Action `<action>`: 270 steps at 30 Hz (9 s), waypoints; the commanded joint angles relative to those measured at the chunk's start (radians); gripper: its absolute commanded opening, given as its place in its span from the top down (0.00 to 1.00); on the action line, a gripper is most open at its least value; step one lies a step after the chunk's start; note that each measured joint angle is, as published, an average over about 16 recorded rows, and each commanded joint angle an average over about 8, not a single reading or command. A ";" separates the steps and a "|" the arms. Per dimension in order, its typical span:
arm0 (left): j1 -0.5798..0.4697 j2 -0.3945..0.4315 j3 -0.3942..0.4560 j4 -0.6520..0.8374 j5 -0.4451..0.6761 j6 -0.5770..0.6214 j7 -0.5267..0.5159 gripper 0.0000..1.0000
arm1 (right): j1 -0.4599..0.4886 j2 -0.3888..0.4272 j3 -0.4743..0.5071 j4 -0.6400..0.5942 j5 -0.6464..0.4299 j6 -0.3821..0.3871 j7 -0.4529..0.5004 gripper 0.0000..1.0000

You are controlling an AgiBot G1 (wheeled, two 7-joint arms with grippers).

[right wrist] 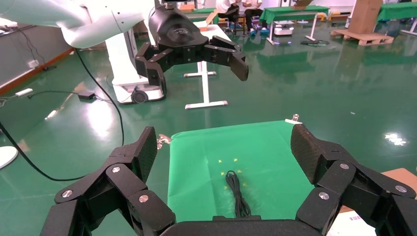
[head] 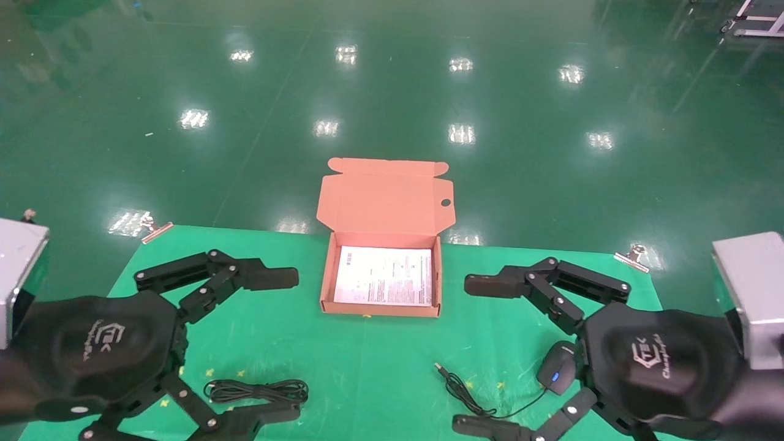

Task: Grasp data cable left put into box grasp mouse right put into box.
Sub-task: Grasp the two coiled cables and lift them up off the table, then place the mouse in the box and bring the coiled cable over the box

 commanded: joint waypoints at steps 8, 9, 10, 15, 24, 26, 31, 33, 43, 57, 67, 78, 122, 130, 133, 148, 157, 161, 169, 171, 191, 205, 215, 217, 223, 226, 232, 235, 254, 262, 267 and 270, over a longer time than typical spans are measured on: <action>-0.096 0.035 0.081 -0.008 0.152 0.019 -0.038 0.00 | 0.083 0.015 -0.043 0.035 -0.168 -0.013 -0.054 0.00; -0.110 0.042 0.095 -0.002 0.174 0.026 -0.043 0.00 | 0.096 0.013 -0.052 0.040 -0.197 -0.016 -0.068 0.00; -0.124 0.050 0.110 0.005 0.198 0.034 -0.047 0.00 | 0.110 0.009 -0.062 0.044 -0.227 -0.019 -0.081 0.00; -0.194 0.088 0.200 0.042 0.332 0.072 -0.055 0.00 | 0.175 -0.015 -0.123 0.057 -0.388 -0.030 -0.157 0.00; -0.387 0.159 0.480 0.021 0.682 0.092 -0.071 0.00 | 0.252 -0.086 -0.275 0.067 -0.690 -0.027 -0.329 0.00; -0.420 0.181 0.539 0.024 0.747 0.089 -0.075 0.00 | 0.252 -0.103 -0.303 0.066 -0.744 -0.013 -0.345 0.00; -0.456 0.234 0.635 0.060 0.871 0.057 -0.093 0.00 | 0.242 -0.153 -0.364 0.064 -0.878 0.034 -0.353 0.00; -0.453 0.252 0.656 0.081 0.913 0.031 -0.101 0.00 | 0.234 -0.176 -0.386 0.063 -0.938 0.060 -0.347 0.00; -0.386 0.317 0.687 0.233 1.047 -0.148 -0.118 0.00 | 0.182 -0.317 -0.468 0.048 -1.287 0.235 -0.149 0.00; -0.380 0.422 0.661 0.569 1.036 -0.285 -0.041 0.00 | 0.196 -0.489 -0.478 -0.176 -1.412 0.294 0.075 0.00; -0.407 0.499 0.660 0.810 1.026 -0.314 0.090 0.00 | 0.232 -0.596 -0.476 -0.413 -1.394 0.338 0.063 0.00; -0.426 0.542 0.668 0.956 1.040 -0.345 0.155 1.00 | 0.254 -0.642 -0.483 -0.536 -1.402 0.379 0.022 1.00; -0.422 0.532 0.667 0.927 1.037 -0.338 0.151 1.00 | 0.251 -0.633 -0.482 -0.515 -1.400 0.372 0.023 1.00; -0.444 0.511 0.670 0.896 1.044 -0.320 0.166 1.00 | 0.293 -0.596 -0.462 -0.495 -1.395 0.357 0.046 1.00; -0.472 0.483 0.674 0.853 1.057 -0.305 0.169 1.00 | 0.342 -0.548 -0.435 -0.461 -1.391 0.346 0.080 1.00; -0.608 0.355 0.657 0.382 1.198 -0.417 0.000 1.00 | 0.576 -0.517 -0.297 -0.303 -1.349 0.490 0.169 1.00; -0.658 0.395 0.631 0.325 1.271 -0.547 -0.054 1.00 | 0.677 -0.672 -0.271 -0.432 -1.269 0.605 0.072 1.00; -0.683 0.418 0.622 0.349 1.288 -0.586 -0.057 1.00 | 0.720 -0.726 -0.266 -0.504 -1.222 0.639 0.012 1.00; -0.724 0.441 0.619 0.387 1.332 -0.622 -0.078 1.00 | 0.763 -0.755 -0.290 -0.563 -1.124 0.652 -0.075 1.00; -0.729 0.441 0.619 0.389 1.338 -0.625 -0.080 1.00 | 0.765 -0.754 -0.298 -0.561 -1.110 0.653 -0.082 1.00; -0.677 0.347 0.673 0.255 1.567 -0.493 -0.327 1.00 | 0.653 -0.763 -0.565 -0.561 -0.942 0.688 -0.085 1.00; -0.651 0.320 0.678 0.155 1.630 -0.454 -0.418 1.00 | 0.608 -0.772 -0.803 -0.516 -0.791 0.798 -0.031 1.00; -0.649 0.318 0.678 0.147 1.634 -0.451 -0.425 1.00 | 0.606 -0.770 -0.931 -0.549 -0.661 0.898 -0.023 1.00; -0.648 0.318 0.678 0.146 1.635 -0.450 -0.425 1.00 | 0.604 -0.769 -0.946 -0.576 -0.639 0.911 -0.024 1.00; -0.648 0.318 0.678 0.145 1.635 -0.450 -0.426 1.00 | 0.593 -0.765 -0.977 -0.676 -0.585 0.926 -0.029 1.00; -0.648 0.318 0.678 0.145 1.635 -0.450 -0.426 1.00 | 0.585 -0.765 -0.985 -0.722 -0.559 0.931 -0.030 1.00; -0.648 0.318 0.678 0.145 1.635 -0.450 -0.426 1.00 | 0.569 -0.768 -1.002 -0.770 -0.509 0.934 -0.023 0.96; -0.648 0.318 0.678 0.145 1.635 -0.450 -0.426 1.00 | 0.565 -0.769 -1.014 -0.775 -0.494 0.929 -0.022 0.58; -0.612 0.340 0.685 0.143 1.607 -0.467 -0.421 1.00 | 0.574 -0.734 -1.046 -0.730 -0.490 0.929 0.004 0.00; -0.527 0.407 0.703 0.195 1.551 -0.571 -0.369 1.00 | 0.601 -0.680 -1.048 -0.695 -0.502 0.949 0.028 0.00; -0.484 0.475 0.714 0.284 1.507 -0.663 -0.302 1.00 | 0.614 -0.616 -1.052 -0.654 -0.517 0.963 0.049 0.00; -0.467 0.526 0.719 0.357 1.477 -0.721 -0.253 1.00 | 0.623 -0.570 -1.058 -0.617 -0.530 0.969 0.067 0.00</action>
